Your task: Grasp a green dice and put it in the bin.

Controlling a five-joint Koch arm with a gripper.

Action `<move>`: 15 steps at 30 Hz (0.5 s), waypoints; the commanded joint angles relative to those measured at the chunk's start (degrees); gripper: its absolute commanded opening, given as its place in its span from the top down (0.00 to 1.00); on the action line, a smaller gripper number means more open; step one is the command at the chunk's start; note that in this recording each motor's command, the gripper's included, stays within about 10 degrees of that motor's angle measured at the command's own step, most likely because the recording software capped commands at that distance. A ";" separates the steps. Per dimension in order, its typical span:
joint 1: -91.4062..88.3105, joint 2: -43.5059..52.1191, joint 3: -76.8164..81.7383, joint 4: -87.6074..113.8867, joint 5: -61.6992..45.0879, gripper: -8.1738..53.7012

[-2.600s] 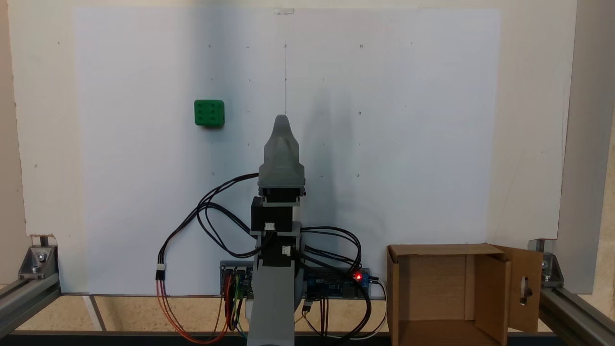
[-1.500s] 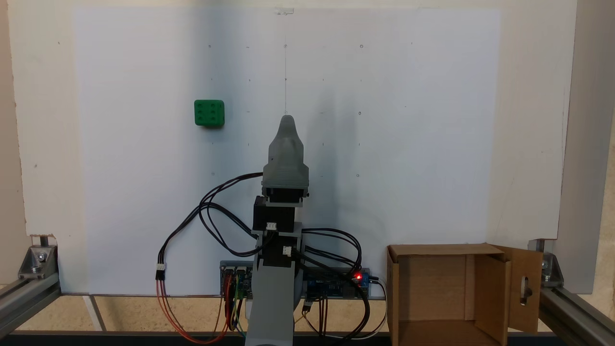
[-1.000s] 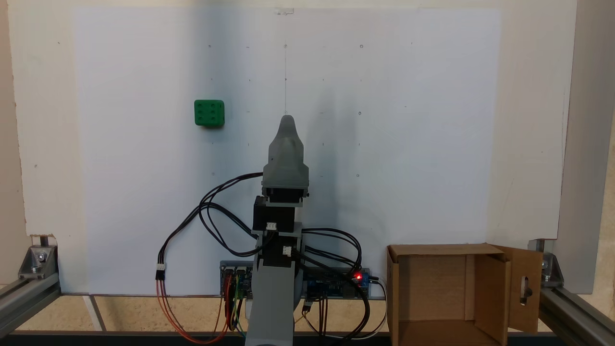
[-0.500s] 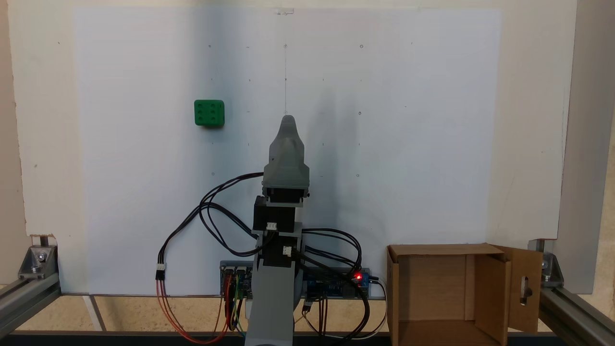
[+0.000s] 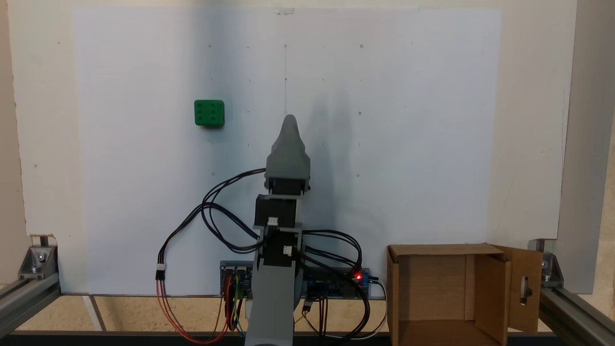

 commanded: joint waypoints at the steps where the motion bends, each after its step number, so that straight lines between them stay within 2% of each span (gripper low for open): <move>1: 0.53 6.15 -9.56 9.21 -2.37 0.16; 7: 0.97 6.06 -26.37 32.76 -3.43 0.17; 15: -6.86 5.98 -35.42 63.44 -3.43 0.17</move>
